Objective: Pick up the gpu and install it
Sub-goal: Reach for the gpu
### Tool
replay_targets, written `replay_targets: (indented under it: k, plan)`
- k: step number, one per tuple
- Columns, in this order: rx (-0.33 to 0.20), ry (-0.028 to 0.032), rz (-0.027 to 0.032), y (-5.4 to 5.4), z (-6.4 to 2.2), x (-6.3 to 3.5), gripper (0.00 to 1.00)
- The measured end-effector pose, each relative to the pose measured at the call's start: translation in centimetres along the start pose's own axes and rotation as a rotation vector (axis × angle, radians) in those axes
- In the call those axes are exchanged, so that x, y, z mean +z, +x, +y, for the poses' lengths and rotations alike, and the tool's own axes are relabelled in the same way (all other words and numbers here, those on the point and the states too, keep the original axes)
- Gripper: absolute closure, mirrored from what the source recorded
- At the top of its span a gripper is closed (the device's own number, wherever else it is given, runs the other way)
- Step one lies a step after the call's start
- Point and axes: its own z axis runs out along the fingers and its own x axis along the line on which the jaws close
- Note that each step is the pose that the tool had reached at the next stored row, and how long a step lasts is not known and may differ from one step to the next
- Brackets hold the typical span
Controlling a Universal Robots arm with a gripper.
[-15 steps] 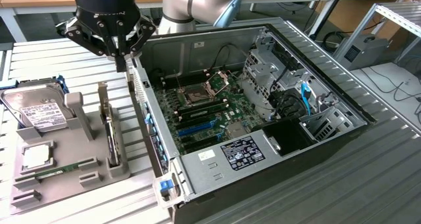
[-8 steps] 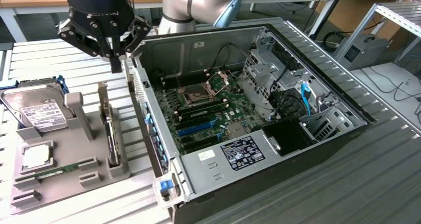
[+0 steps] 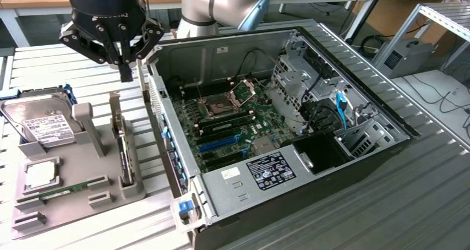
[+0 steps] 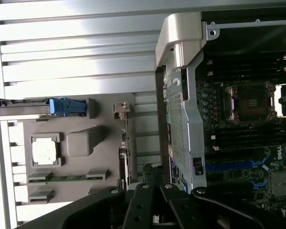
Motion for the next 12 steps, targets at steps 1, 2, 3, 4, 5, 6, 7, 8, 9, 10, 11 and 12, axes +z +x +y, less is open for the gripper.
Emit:
replay_targets:
  k: [1,2,3,4,5,6,7,8,9,10,11,12]
  plan:
    - [0.000,0.0000,0.0000,0.09,-0.01,0.00,0.89]
    - [0.000,0.0001,0.0000,0.10,-0.01,-0.01,0.89]
    - [0.000,0.0000,0.0000,0.12,-0.01,-0.01,0.89]
    - [0.000,0.0000,0.0000,0.13,-0.01,0.00,0.89]
    - [0.000,0.0000,0.0000,0.14,-0.01,0.00,0.89]
    - [0.000,0.0000,0.0000,0.15,-0.01,-0.01,0.89]
    - [0.000,0.0000,0.0000,0.17,-0.01,-0.01,0.89]
    - [0.000,0.0000,0.0000,0.18,-0.01,-0.01,0.89]
    - [0.000,0.0001,0.0000,0.20,-0.01,-0.01,0.89]
    - [0.000,0.0000,0.0000,0.23,-0.01,-0.01,0.89]
    - [0.000,0.0000,0.0001,0.32,-0.02,-0.01,0.89]
    - [0.000,0.0001,0.0000,0.42,-0.03,-0.01,0.89]
